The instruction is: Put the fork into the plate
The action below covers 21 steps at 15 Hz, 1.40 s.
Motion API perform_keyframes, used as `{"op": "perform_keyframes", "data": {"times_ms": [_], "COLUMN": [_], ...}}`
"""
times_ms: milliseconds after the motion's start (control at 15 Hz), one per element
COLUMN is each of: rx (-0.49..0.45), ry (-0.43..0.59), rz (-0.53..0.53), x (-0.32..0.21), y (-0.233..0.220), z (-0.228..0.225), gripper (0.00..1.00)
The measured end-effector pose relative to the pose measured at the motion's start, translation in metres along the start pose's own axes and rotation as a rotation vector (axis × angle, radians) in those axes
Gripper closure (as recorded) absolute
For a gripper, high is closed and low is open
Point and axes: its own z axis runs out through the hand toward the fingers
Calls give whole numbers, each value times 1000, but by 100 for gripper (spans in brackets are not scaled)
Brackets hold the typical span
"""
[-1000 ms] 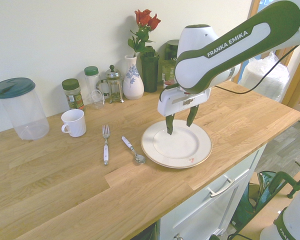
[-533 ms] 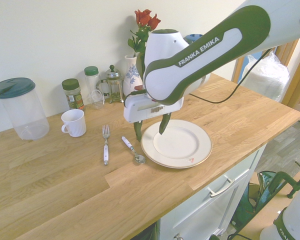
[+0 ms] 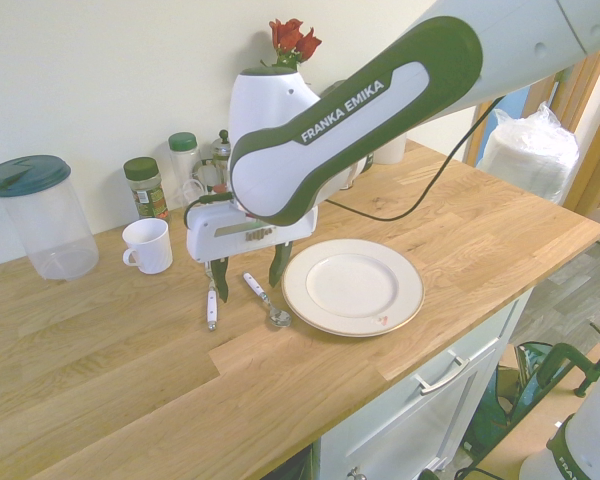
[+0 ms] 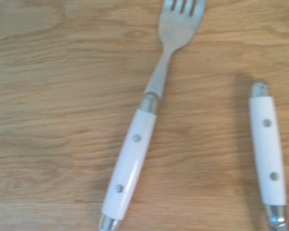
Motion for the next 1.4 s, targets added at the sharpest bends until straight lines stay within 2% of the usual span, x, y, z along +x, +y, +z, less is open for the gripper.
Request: {"op": "perform_keyframes", "data": {"times_ms": [200,267,467,1400], "rx": [2,1,2,-8], "ry": [9,12,34,97], "rz": [-2,-4,-13,-41], "x": [-7,-7,-7,-9], "y": [-21,-25,-33,-40], "z": [14,21,42,46], "gripper": [0,100,100,100]}}
